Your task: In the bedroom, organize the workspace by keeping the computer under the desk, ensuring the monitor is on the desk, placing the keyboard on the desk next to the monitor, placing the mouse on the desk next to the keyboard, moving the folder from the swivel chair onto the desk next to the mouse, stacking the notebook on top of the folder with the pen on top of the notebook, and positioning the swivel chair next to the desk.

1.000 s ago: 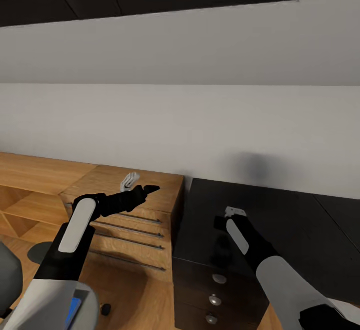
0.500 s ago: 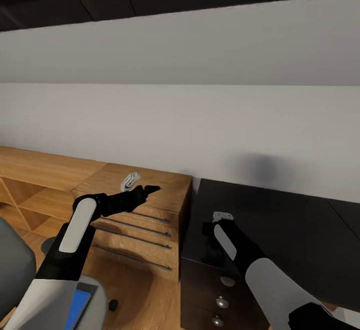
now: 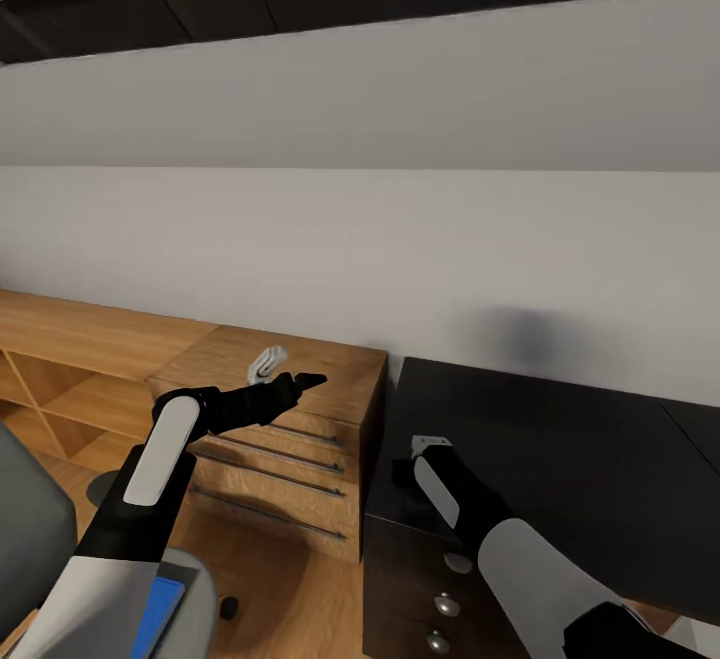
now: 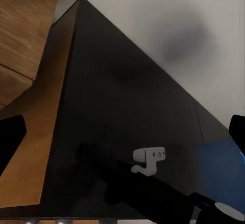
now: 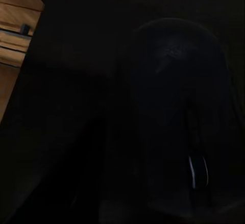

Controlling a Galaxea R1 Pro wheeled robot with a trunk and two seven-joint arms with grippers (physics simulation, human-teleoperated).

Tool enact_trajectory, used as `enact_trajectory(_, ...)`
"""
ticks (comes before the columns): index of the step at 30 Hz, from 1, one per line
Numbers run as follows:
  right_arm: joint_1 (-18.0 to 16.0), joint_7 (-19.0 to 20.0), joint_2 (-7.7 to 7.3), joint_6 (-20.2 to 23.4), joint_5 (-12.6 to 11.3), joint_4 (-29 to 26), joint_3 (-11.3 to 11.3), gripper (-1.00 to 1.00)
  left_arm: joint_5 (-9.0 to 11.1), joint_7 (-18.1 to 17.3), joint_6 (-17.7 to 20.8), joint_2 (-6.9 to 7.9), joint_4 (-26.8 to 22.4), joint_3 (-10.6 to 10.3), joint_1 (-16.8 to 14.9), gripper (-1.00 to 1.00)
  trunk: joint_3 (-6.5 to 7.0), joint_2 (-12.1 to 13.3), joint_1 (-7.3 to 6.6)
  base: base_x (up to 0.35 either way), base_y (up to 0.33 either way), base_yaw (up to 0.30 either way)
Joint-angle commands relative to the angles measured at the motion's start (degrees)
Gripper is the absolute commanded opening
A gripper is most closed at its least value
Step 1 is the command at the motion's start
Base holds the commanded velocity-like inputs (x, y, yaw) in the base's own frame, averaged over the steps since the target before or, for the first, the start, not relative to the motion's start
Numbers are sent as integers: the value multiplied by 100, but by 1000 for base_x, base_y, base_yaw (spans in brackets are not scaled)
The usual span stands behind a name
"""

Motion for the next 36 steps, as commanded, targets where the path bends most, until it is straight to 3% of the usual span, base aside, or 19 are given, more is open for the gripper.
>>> enact_trajectory(1, -5, -31, 9, 15, -67, 1, 36, -100, 63, 63, 5, 2, -5, -9, -4, 100, -6, -4, 0, 0, 0, 0)
enact_trajectory(13, -5, 54, 28, 20, -62, 62, 70, -100, 71, 64, 5, -1, 6, -95, -4, 100, -6, -4, 0, 0, 64, 0)
enact_trajectory(17, -5, 330, 20, 20, -59, 66, 61, -100, 70, 47, 6, -1, -12, -88, -4, 100, -6, -4, 0, 0, 5, 0)
enact_trajectory(23, -5, 345, 20, 20, -59, 72, 68, -100, 66, 63, 5, -1, -14, -87, -4, 100, -114, -244, 132, 0, 0, 0)
enact_trajectory(30, -5, 347, 20, 20, -59, 74, 65, -100, 74, 58, 5, -1, -6, -87, -4, 100, -114, -244, 132, 0, 0, 0)
enact_trajectory(31, -5, 348, 20, 20, -59, 74, 66, 100, 74, 57, 5, -1, -6, -87, -4, 100, -114, -244, 132, 0, 0, 0)
enact_trajectory(36, -5, 345, 20, 20, -59, 70, 69, 100, 74, 45, 5, -1, -5, -87, -4, 100, -114, -244, 132, 0, 0, 0)
